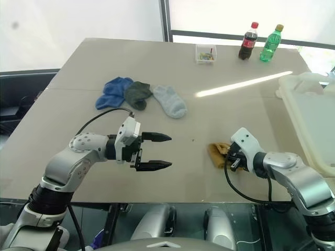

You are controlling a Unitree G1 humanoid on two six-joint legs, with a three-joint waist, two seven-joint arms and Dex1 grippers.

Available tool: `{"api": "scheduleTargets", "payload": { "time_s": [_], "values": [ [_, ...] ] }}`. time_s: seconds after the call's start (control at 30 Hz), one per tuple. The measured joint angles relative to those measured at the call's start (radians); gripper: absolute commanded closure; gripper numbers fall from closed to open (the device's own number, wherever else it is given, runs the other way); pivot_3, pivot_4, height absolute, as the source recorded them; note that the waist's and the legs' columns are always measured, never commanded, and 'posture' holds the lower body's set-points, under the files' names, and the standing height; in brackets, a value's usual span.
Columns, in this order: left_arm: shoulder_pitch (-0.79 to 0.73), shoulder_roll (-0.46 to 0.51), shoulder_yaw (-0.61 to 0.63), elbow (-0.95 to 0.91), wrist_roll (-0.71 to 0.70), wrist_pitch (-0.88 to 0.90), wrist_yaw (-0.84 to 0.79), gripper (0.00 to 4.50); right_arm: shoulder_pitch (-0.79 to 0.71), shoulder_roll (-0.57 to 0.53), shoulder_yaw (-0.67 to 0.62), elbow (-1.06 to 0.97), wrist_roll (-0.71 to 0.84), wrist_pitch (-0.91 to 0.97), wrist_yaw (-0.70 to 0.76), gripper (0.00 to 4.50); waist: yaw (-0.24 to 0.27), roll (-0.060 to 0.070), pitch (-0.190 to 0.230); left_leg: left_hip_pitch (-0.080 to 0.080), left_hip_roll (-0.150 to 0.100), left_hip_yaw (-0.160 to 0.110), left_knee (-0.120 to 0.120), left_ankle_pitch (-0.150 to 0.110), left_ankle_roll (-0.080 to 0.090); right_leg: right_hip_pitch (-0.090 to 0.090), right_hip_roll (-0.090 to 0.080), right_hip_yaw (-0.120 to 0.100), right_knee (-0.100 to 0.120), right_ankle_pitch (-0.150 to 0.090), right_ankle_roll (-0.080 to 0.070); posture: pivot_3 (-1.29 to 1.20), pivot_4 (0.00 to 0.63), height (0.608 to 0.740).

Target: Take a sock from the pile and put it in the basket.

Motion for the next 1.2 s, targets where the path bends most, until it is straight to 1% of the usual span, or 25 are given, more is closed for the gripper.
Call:
{"api": "scheduleTargets", "payload": {
  "time_s": [0.07, 0.1, 0.13, 0.2, 0.27, 0.3, 0.4, 0.5, 0.53, 0.57, 0.6, 0.67, 0.77, 0.8, 0.83, 0.87, 0.9, 1.03, 1.07, 1.1, 1.13, 1.17, 1.2],
  "values": [
    [0.001, -0.01, 0.0, 0.0, 0.0, -0.001, 0.017, 0.0, 0.0, 0.036, -0.028, 0.018, 0.02, 0.023, -0.002, 4.47, 0.0, -0.004, -0.003, 0.0, 0.0, -0.001, 0.0, 0.0, 0.0, 0.0, 0.0, 0.001, 0.0, 0.0, 0.0, 0.0, 0.15, 0.729],
    [0.001, -0.025, 0.0, -0.001, -0.001, 0.0, 0.032, 0.0, 0.003, 0.092, -0.085, 0.038, 0.059, 0.064, -0.012, 4.47, 0.0, -0.005, -0.004, 0.0, 0.0, -0.002, 0.0, 0.0, 0.0, 0.0, 0.0, 0.001, 0.0, 0.0, 0.0, 0.0, 0.15, 0.729],
    [0.001, -0.031, 0.0, -0.002, -0.002, 0.0, 0.039, 0.0, 0.003, 0.115, -0.113, 0.045, 0.082, 0.078, -0.018, 4.47, -0.001, -0.004, -0.003, 0.0, 0.0, -0.002, 0.0, 0.0, 0.0, 0.0, 0.0, 0.002, 0.0, 0.0, 0.0, 0.0, 0.15, 0.729],
    [-0.003, -0.046, 0.0, -0.004, -0.008, 0.001, 0.049, 0.0, 0.004, 0.197, -0.21, 0.058, 0.146, 0.125, -0.037, 4.47, -0.003, -0.001, -0.001, 0.0, 0.001, -0.002, 0.0, 0.0, 0.0, 0.0, 0.0, 0.002, 0.0, 0.0, 0.0, 0.0, 0.15, 0.729],
    [-0.019, -0.074, 0.0, -0.004, -0.021, 0.001, 0.062, 0.0, -0.002, 0.273, -0.311, 0.069, 0.223, 0.182, -0.07, 4.47, -0.006, 0.007, 0.004, -0.002, 0.0, -0.001, 0.0, 0.0, 0.0, -0.001, 0.0, 0.003, 0.001, 0.0, 0.0, 0.0, 0.15, 0.729],
    [-0.041, -0.097, 0.0, -0.004, -0.028, 0.002, 0.068, 0.0, -0.019, 0.308, -0.382, 0.075, 0.279, 0.218, -0.096, 4.47, -0.007, 0.014, 0.009, -0.002, 0.0, 0.0, 0.0, 0.0, 0.0, -0.002, 0.0, 0.004, 0.002, 0.001, 0.0, 0.0, 0.15, 0.729],
    [-0.101, -0.152, 0.0, -0.001, -0.041, 0.002, 0.092, 0.0, -0.103, 0.326, -0.544, 0.086, 0.378, 0.266, -0.156, 4.47, -0.008, 0.022, 0.014, -0.002, -0.001, 0.002, 0.0, 0.0, 0.0, -0.002, 0.002, 0.005, 0.002, 0.003, 0.004, 0.0, 0.15, 0.729],
    [-0.153, -0.217, -0.002, 0.015, -0.042, 0.001, 0.127, 0.0, -0.215, 0.321, -0.7, 0.115, 0.453, 0.286, -0.241, 4.47, -0.009, 0.023, 0.014, -0.002, -0.002, 0.003, -0.001, 0.0, 0.001, -0.003, 0.005, 0.002, 0.003, 0.003, 0.005, 0.0, 0.15, 0.729],
    [-0.158, -0.223, -0.003, 0.018, -0.042, 0.001, 0.13, 0.0, -0.228, 0.318, -0.712, 0.121, 0.458, 0.286, -0.25, 4.47, -0.01, 0.023, 0.014, -0.002, -0.002, 0.004, -0.001, 0.0, 0.001, -0.003, 0.005, 0.002, 0.003, 0.003, 0.005, 0.0, 0.15, 0.729],
    [-0.171, -0.24, -0.005, 0.029, -0.041, -0.002, 0.141, 0.0, -0.275, 0.307, -0.741, 0.145, 0.464, 0.285, -0.288, 4.47, -0.011, 0.023, 0.015, -0.002, -0.002, 0.004, -0.001, 0.0, 0.001, -0.003, 0.005, 0.002, 0.003, 0.003, 0.005, 0.0, 0.15, 0.729],
    [-0.179, -0.258, -0.005, 0.042, -0.039, -0.011, 0.153, 0.0, -0.329, 0.292, -0.759, 0.185, 0.453, 0.277, -0.331, 4.47, -0.013, 0.024, 0.015, -0.002, -0.002, 0.005, -0.001, 0.0, 0.001, -0.004, 0.005, 0.003, 0.003, 0.003, 0.005, 0.0, 0.15, 0.729],
    [-0.198, -0.309, -0.008, 0.071, -0.03, -0.032, 0.183, 0.0, -0.487, 0.22, -0.773, 0.327, 0.36, 0.213, -0.455, 4.47, -0.014, 0.027, 0.017, -0.004, -0.004, 0.01, -0.001, 0.001, 0.002, -0.007, 0.005, 0.008, 0.004, 0.004, 0.006, 0.0, 0.15, 0.729],
    [-0.202, -0.334, -0.008, 0.092, -0.018, -0.045, 0.214, 0.0, -0.61, 0.139, -0.78, 0.488, 0.228, 0.081, -0.568, 4.47, -0.012, 0.027, 0.017, -0.004, -0.002, 0.01, -0.001, 0.001, 0.001, -0.008, 0.008, 0.009, 0.004, 0.004, 0.006, 0.0, 0.15, 0.729],
    [-0.202, -0.337, -0.008, 0.097, -0.018, -0.045, 0.216, 0.0, -0.617, 0.134, -0.779, 0.512, 0.211, 0.065, -0.577, 4.47, -0.012, 0.027, 0.017, -0.005, -0.002, 0.01, -0.001, 0.001, 0.001, -0.008, 0.009, 0.009, 0.004, 0.004, 0.006, 0.0, 0.15, 0.729],
    [-0.202, -0.343, -0.008, 0.106, -0.014, -0.045, 0.228, 0.0, -0.65, 0.118, -0.757, 0.625, 0.163, 0.001, -0.591, 4.47, -0.014, 0.027, 0.017, -0.005, -0.002, 0.012, -0.001, 0.001, 0.001, -0.008, 0.009, 0.01, 0.004, 0.004, 0.007, 0.0, 0.15, 0.729],
    [-0.203, -0.351, -0.009, 0.107, -0.01, -0.046, 0.235, 0.0, -0.667, 0.108, -0.749, 0.686, 0.135, -0.03, -0.599, 4.47, -0.015, 0.027, 0.017, -0.005, -0.002, 0.013, -0.002, 0.001, 0.001, -0.009, 0.008, 0.012, 0.004, 0.004, 0.007, 0.0, 0.15, 0.729],
    [-0.203, -0.361, -0.01, 0.107, -0.004, -0.047, 0.247, 0.0, -0.704, 0.085, -0.728, 0.818, 0.09, -0.092, -0.606, 4.47, -0.015, 0.027, 0.017, -0.005, -0.002, 0.015, -0.001, 0.001, 0.001, -0.009, 0.008, 0.014, 0.004, 0.004, 0.007, 0.0, 0.15, 0.729],
    [-0.202, -0.368, -0.009, 0.103, 0.012, -0.059, 0.288, 0.0, -0.774, 0.038, -0.658, 1.141, -0.019, -0.238, -0.589, 4.47, -0.018, 0.027, 0.017, -0.005, -0.001, 0.019, -0.002, 0.001, 0.001, -0.011, 0.008, 0.017, 0.004, 0.004, 0.007, 0.0, 0.15, 0.729],
    [-0.202, -0.369, -0.009, 0.102, 0.013, -0.059, 0.294, 0.0, -0.78, 0.037, -0.648, 1.179, -0.033, -0.257, -0.584, 3.76, -0.018, 0.027, 0.017, -0.005, -0.001, 0.019, -0.002, 0.001, 0.001, -0.011, 0.008, 0.017, 0.004, 0.004, 0.007, 0.0, 0.15, 0.729],
    [-0.198, -0.372, -0.008, 0.098, 0.017, -0.06, 0.312, 0.0, -0.81, 0.03, -0.62, 1.321, -0.07, -0.324, -0.569, 3.52, -0.019, 0.027, 0.017, -0.005, -0.001, 0.02, -0.002, 0.001, 0.001, -0.012, 0.008, 0.018, 0.004, 0.004, 0.007, 0.0, 0.15, 0.729],
    [-0.194, -0.372, -0.007, 0.094, 0.018, -0.06, 0.32, 0.0, -0.815, 0.027, -0.615, 1.355, -0.077, -0.344, -0.565, 3.09, -0.021, 0.027, 0.017, -0.007, -0.001, 0.021, -0.002, 0.001, 0.001, -0.014, 0.008, 0.019, 0.004, 0.005, 0.008, 0.0, 0.15, 0.729],
    [-0.192, -0.371, -0.006, 0.092, 0.018, -0.06, 0.322, 0.0, -0.822, 0.025, -0.614, 1.375, -0.079, -0.353, -0.564, 2.82, -0.022, 0.027, 0.017, -0.007, -0.001, 0.021, -0.002, 0.001, 0.001, -0.014, 0.009, 0.019, 0.004, 0.005, 0.008, 0.0, 0.15, 0.729],
    [-0.183, -0.371, -0.006, 0.08, 0.018, -0.06, 0.33, 0.0, -0.85, 0.012, -0.604, 1.443, -0.094, -0.386, -0.556, 2.42, -0.023, 0.027, 0.017, -0.007, -0.001, 0.022, -0.002, 0.001, 0.001, -0.014, 0.008, 0.02, 0.003, 0.005, 0.009, 0.0, 0.15, 0.729]
  ]
}}
